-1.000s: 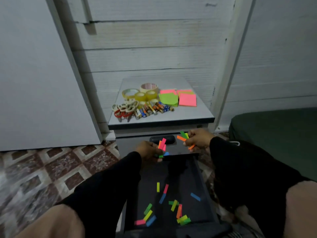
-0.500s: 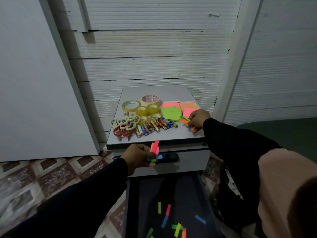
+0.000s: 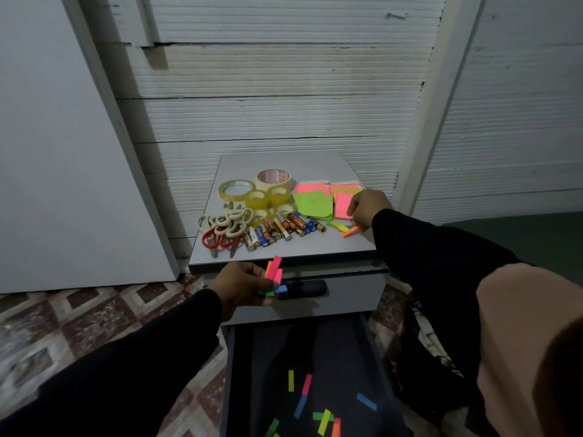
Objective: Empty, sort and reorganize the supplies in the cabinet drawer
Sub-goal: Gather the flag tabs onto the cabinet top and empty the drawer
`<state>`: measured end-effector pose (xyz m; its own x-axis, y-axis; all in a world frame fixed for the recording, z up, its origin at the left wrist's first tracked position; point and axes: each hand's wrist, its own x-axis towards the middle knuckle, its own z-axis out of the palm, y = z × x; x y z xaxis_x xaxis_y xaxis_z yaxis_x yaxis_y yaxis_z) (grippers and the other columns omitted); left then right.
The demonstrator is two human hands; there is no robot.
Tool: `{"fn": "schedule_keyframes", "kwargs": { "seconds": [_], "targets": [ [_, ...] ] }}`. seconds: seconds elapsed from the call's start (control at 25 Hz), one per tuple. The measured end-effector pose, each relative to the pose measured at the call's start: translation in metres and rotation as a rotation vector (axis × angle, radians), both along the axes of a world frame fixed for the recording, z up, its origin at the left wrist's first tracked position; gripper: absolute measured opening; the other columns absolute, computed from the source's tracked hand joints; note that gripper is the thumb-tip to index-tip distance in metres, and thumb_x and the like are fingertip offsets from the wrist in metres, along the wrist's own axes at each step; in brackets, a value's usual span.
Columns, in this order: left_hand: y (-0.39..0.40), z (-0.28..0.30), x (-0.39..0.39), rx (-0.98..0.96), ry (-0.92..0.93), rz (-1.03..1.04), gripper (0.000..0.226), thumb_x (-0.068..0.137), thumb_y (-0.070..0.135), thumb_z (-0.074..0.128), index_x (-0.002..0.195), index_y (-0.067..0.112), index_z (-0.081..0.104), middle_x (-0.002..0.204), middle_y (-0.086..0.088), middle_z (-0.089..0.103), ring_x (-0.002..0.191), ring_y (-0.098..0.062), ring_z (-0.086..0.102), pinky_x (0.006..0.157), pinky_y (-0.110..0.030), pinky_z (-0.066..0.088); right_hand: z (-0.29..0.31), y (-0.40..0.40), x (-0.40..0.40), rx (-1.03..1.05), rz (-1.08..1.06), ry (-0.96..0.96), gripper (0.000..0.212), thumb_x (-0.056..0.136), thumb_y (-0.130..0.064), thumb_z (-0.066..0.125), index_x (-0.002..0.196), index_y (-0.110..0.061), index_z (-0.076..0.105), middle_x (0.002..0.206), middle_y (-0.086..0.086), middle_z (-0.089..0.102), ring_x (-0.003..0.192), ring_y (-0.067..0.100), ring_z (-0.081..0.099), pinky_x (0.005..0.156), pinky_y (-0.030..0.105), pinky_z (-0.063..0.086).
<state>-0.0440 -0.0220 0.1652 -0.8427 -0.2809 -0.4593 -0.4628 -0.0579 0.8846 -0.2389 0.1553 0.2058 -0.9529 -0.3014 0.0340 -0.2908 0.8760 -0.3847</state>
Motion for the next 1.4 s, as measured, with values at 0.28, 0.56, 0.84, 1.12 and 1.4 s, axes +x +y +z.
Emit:
{"fn": "schedule_keyframes", "kwargs": {
  "seconds": [0.28, 0.56, 0.84, 1.12, 1.4],
  "targets": [
    [0.017, 0.014, -0.005, -0.061, 0.025, -0.03, 0.015, 0.081, -0.007, 0.064, 0.075, 0.002, 0.054, 0.079, -0.017, 0.062, 0.061, -0.021, 0.062, 0.049, -0.021, 0.056, -0.003, 0.019, 0.002, -0.315, -0.049, 0.011, 0.026, 0.082, 0.012, 0.05, 0.089, -0.003, 0.07, 0.102, 0.016, 0.066, 0.094, 0.032, 0.064, 0.087, 0.045, 0.054],
    [0.05, 0.028, -0.032, -0.192, 0.097, -0.033, 0.02, 0.08, -0.007, 0.066, 0.07, 0.003, 0.052, 0.07, -0.013, 0.06, 0.055, -0.018, 0.06, 0.044, -0.019, 0.053, -0.018, 0.046, 0.053, -1.094, -0.081, -0.292, 0.026, 0.089, 0.01, 0.045, 0.075, -0.008, 0.058, 0.081, 0.016, 0.061, 0.058, 0.018, 0.055, 0.053, 0.022, 0.053],
    [0.077, 0.026, -0.084, -0.206, 0.106, -0.022, 0.028, 0.081, -0.007, 0.065, 0.064, 0.006, 0.047, 0.065, -0.011, 0.054, 0.056, -0.019, 0.059, 0.044, -0.022, 0.054, -0.121, 0.094, 0.127, -1.471, -0.377, -0.307, 0.025, 0.094, 0.006, 0.043, 0.081, -0.011, 0.055, 0.075, 0.01, 0.061, 0.047, 0.006, 0.056, 0.044, 0.015, 0.045],
    [0.096, 0.021, -0.135, -0.344, 0.145, 0.003, 0.028, 0.077, -0.007, 0.069, 0.061, 0.004, 0.05, 0.065, -0.012, 0.055, 0.059, -0.023, 0.058, 0.053, -0.028, 0.056, -0.184, 0.114, 0.14, -1.422, -0.58, -0.481, 0.024, 0.094, 0.007, 0.042, 0.08, -0.009, 0.054, 0.076, 0.011, 0.059, 0.059, 0.017, 0.051, 0.043, 0.014, 0.045],
    [0.1, 0.017, -0.164, -0.633, 0.119, -0.053, 0.026, 0.087, -0.004, 0.052, 0.112, -0.006, 0.061, 0.107, -0.02, 0.066, 0.096, -0.031, 0.067, 0.083, -0.041, 0.057, -0.197, 0.114, 0.131, -1.385, -0.554, -0.476, 0.027, 0.092, 0.008, 0.043, 0.078, -0.01, 0.056, 0.074, 0.01, 0.06, 0.054, 0.012, 0.054, 0.043, 0.012, 0.045]
  ]
}}
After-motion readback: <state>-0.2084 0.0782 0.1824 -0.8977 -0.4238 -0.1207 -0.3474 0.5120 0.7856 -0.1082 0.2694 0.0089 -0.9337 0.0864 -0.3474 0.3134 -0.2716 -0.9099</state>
